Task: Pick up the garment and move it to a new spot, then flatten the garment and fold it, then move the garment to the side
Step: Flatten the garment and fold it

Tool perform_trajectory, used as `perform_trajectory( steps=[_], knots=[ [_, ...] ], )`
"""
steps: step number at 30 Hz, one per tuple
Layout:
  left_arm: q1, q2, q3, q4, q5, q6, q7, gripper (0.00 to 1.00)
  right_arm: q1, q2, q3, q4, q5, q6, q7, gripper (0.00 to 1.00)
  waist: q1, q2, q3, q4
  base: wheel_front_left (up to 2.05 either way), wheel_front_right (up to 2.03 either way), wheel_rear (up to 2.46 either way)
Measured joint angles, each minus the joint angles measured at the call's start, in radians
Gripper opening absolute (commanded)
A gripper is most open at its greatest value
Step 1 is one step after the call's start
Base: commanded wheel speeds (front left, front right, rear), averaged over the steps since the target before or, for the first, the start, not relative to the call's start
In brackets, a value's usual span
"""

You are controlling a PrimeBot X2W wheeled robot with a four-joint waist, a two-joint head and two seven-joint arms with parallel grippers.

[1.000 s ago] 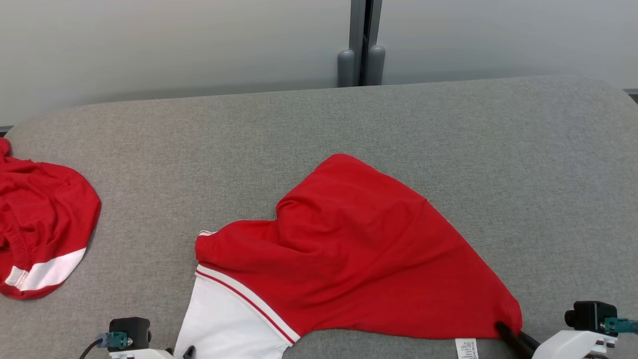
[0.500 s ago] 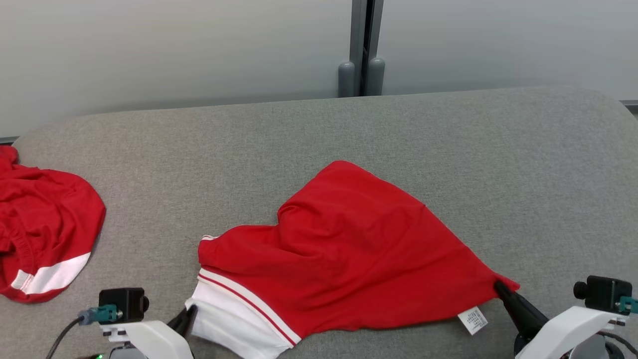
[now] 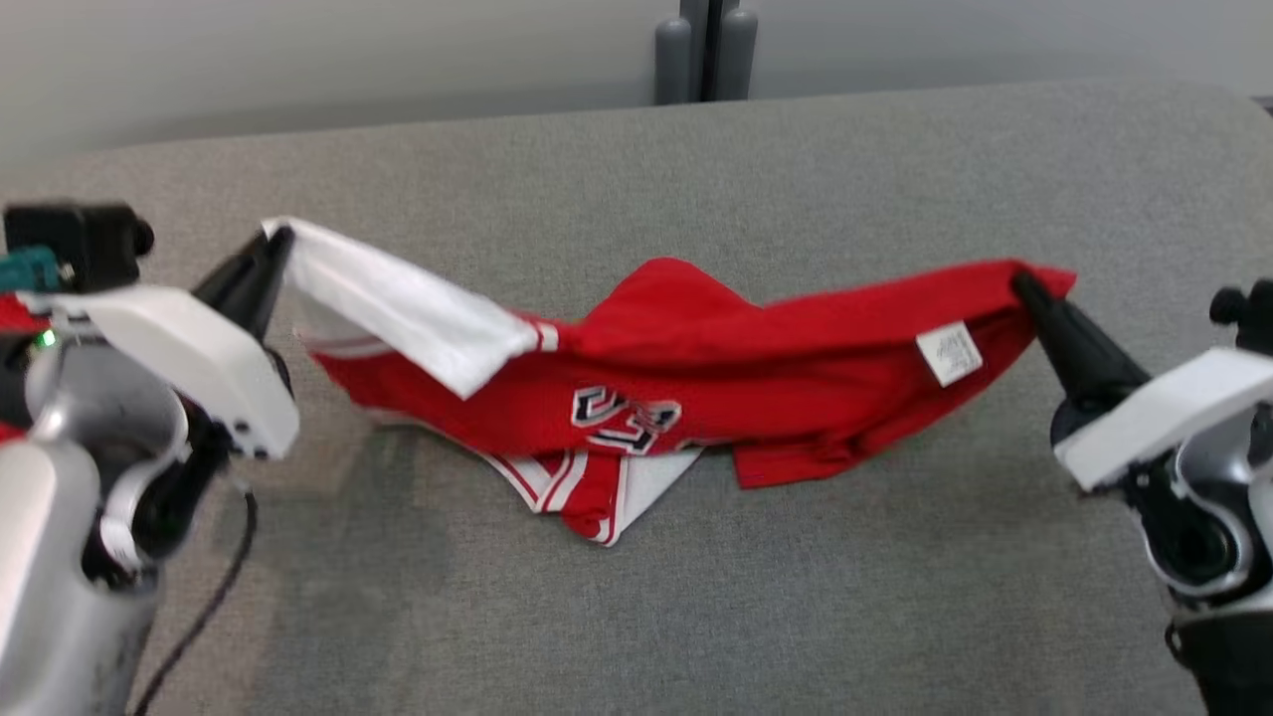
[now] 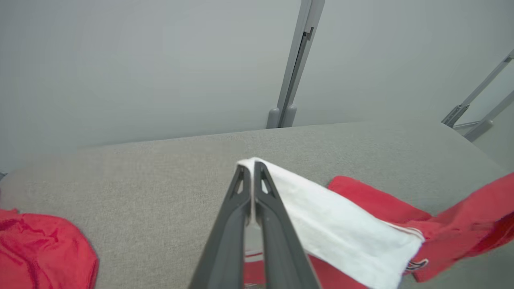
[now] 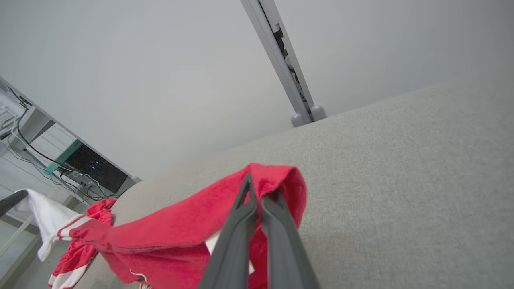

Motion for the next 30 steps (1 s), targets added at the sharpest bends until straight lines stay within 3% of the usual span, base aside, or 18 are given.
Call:
perform_trajectory(
  steps=[9, 19, 30],
  knots=[
    [-0.554, -0.025, -0.058, 0.323, 0.049, -0.145, 0.004, 0.0, -0.461, -0.061, 0.1, 0.16, 0.084, 0.0, -0.044, 0.0, 0.0, 0.0, 0.163, -0.004, 0.0, 0.0, 0.0],
    [-1.068, -0.114, -0.116, 0.774, 0.122, -0.234, -0.098, 0.0, -0.901, -0.106, 0.207, 0.367, 0.142, 0.0, -0.147, 0.0, 0.0001, 0.0, 0.291, 0.019, 0.0, 0.0, 0.0],
    [-1.325, -0.191, -0.135, 1.048, 0.13, -0.258, -0.207, 0.0, -1.115, -0.129, 0.317, 0.513, 0.195, 0.0, -0.198, 0.0, 0.0001, 0.0, 0.282, 0.027, 0.0, 0.0, 0.0]
  ],
)
